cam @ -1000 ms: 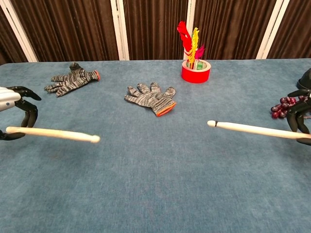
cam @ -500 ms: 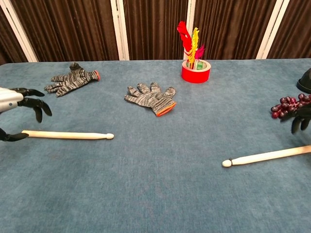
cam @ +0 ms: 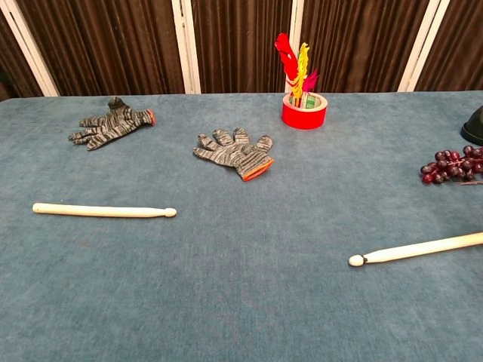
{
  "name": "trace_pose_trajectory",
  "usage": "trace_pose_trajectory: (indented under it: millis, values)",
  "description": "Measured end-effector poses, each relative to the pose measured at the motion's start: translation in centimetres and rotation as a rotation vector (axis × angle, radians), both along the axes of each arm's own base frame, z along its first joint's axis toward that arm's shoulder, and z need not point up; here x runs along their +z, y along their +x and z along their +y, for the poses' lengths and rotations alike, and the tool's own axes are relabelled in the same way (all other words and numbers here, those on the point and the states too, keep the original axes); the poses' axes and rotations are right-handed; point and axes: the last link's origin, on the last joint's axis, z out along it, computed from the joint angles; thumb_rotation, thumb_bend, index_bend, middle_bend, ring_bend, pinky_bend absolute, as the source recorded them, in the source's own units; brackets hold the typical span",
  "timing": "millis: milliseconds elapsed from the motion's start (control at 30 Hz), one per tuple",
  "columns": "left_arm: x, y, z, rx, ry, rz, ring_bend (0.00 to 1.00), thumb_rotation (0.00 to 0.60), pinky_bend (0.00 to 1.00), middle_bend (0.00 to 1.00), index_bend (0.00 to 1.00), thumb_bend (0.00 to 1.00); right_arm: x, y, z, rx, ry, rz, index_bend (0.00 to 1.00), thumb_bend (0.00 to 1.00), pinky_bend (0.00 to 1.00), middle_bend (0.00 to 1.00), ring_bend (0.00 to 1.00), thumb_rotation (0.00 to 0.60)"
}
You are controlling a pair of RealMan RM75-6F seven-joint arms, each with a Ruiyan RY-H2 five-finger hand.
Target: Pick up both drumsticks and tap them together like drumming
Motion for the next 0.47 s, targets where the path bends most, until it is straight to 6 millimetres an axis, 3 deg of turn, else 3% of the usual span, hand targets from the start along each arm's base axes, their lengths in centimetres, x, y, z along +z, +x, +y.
trace_pose_trajectory:
  millis: [233, 467]
  values:
    - [2.8, -2.8, -5.0, 0.168, 0.106, 0.047, 0.00, 0.600, 0.00, 0.09, 0.23, 0.41, 1.9, -1.6, 4.8, -0.081, -0.101, 0.094, 0.03, 0.19, 0.00, 0.09, 0.12, 0.600]
    - [3.0, -5.1, -6.1, 0.275, 0.156, 0.063, 0.00, 0.600, 0.00, 0.03, 0.16, 0.41, 1.8, -3.0, 7.2, -0.130, -0.099, 0.212, 0.03, 0.19, 0.00, 0.01, 0.05, 0.600]
